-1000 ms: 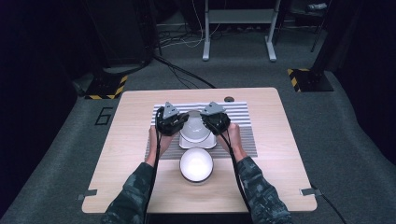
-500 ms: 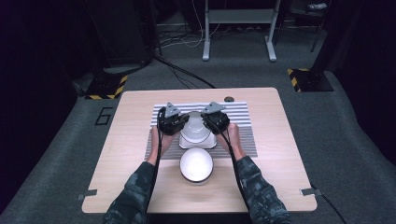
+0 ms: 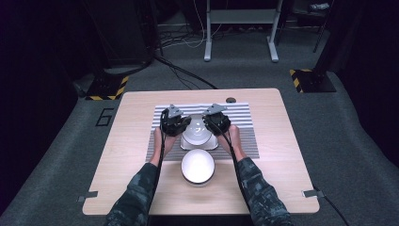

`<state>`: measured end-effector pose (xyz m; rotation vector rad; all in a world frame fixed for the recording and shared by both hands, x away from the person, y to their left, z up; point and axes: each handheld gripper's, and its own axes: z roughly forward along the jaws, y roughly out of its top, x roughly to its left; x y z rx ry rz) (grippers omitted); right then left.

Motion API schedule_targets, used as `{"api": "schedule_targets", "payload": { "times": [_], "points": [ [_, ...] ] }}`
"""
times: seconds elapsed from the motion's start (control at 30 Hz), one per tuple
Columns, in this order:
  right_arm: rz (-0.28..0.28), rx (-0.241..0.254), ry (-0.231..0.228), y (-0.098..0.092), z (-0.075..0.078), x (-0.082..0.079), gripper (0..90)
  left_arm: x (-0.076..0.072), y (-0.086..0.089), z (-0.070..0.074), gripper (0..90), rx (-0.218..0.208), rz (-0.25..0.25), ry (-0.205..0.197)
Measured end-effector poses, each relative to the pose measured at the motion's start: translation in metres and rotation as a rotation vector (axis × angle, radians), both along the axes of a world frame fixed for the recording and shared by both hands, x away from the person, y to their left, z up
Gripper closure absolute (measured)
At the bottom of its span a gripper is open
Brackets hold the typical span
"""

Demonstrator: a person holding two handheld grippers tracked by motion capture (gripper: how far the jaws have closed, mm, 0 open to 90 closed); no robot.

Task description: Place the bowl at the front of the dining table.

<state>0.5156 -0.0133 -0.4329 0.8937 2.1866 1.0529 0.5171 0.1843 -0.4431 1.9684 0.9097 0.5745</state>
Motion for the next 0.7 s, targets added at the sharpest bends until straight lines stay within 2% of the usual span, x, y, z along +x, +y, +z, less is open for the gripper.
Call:
{"api": "schedule_targets", "payload": {
  "times": [0.17, 0.7],
  "points": [
    [-0.001, -0.004, 0.015, 0.000, -0.004, 0.004, 82.5, 0.004, -0.002, -0.004, 80.8, 0.014, 0.002, 0.009],
    [-0.020, 0.036, 0.101, -0.001, -0.018, 0.016, 82.5, 0.013, -0.004, -0.014, 80.3, 0.026, 0.009, 0.049]
  ]
}}
